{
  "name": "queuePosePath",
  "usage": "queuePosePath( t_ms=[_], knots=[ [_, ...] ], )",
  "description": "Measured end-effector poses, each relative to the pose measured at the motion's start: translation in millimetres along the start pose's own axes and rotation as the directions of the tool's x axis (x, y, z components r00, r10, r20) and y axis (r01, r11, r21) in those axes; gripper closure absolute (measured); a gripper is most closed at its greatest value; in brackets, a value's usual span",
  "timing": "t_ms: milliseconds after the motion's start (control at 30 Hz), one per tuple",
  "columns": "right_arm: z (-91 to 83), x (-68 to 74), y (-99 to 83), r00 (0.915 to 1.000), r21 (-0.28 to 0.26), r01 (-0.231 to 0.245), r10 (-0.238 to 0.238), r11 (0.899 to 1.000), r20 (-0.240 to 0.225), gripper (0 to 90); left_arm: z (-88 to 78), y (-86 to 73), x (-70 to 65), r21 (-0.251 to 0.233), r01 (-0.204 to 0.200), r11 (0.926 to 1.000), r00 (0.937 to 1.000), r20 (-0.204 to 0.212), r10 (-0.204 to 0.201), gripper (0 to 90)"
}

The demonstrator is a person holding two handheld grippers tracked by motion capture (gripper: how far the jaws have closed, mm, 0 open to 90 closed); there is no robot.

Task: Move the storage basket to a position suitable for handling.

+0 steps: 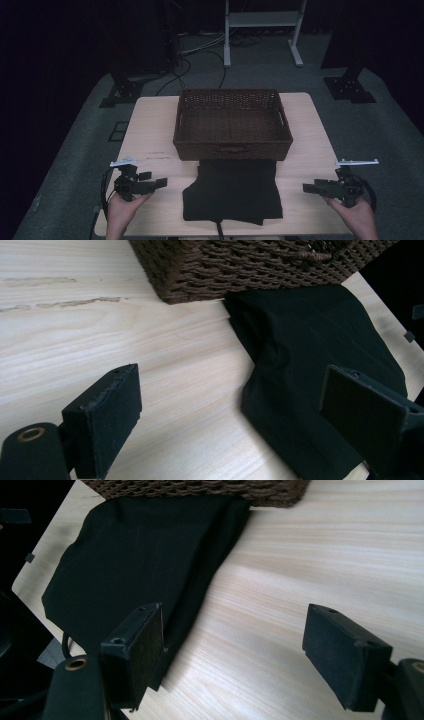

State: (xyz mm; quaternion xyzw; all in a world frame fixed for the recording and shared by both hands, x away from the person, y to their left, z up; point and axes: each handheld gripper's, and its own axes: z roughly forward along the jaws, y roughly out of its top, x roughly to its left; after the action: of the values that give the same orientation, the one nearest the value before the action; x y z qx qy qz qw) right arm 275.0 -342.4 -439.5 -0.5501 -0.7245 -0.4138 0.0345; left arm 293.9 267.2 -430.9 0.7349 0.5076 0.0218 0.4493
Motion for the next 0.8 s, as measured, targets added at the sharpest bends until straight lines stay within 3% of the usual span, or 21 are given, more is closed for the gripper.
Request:
queuePosePath(
  t_ms=[367, 800],
  knots=[
    [17.5, 17.6, 11.7, 0.9993, 0.04, 0.029, -0.028, 0.999, -0.025, 23.5, 19.9, 5.7, -20.7, 0.042, -0.036, 0.9984, 0.9988, 0.034, 0.035, 8.8],
    [30.9, 29.5, 19.3, 0.9982, 0.077, 0.048, -0.045, 0.996, -0.039, 23.7, 41.0, 8.5, -33.4, 0.092, -0.056, 0.9942, 0.9969, 0.06, 0.051, 8.8]
  ],
)
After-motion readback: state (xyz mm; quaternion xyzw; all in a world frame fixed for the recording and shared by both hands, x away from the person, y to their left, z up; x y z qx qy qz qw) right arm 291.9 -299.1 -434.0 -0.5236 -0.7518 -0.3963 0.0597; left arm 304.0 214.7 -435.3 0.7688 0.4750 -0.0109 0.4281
